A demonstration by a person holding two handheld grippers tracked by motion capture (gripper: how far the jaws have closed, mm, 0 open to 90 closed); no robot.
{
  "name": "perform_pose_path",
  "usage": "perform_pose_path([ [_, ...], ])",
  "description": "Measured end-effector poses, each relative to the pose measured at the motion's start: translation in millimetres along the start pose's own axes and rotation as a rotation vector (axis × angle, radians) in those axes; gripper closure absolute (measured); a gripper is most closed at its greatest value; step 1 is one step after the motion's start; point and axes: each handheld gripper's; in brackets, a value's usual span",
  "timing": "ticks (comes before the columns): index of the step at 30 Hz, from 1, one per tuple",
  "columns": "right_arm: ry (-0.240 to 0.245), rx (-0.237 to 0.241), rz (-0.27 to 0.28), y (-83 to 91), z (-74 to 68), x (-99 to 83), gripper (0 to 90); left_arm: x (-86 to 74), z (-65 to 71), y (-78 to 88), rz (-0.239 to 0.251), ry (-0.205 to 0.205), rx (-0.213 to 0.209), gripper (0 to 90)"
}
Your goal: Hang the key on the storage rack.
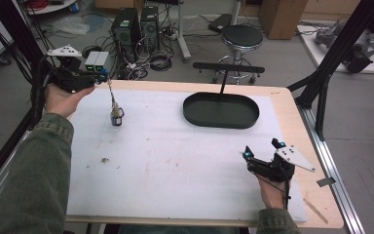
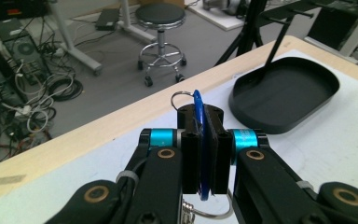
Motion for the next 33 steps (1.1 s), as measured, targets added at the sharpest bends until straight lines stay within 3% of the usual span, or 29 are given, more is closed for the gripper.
perform_pose_path([
  [24, -0.020, 0.025, 0.010, -0.1, 1.8, 0.0, 0.4, 37.1, 39.5, -21.1, 0.004, -0.065, -0.045, 86.1],
  [33, 0.001, 0.026, 0.004, -1.8, 0.2, -0.2, 0.4, 49.2, 56.7, -41.8, -0.012, -0.088, -0.083, 86.1],
])
Point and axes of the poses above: each handheld gripper's, and its own axes: y roughly backward along the jaws, x roughly out of its top, z roughly to its right, and after that the axes turned 4 degrees about -z, right-handed
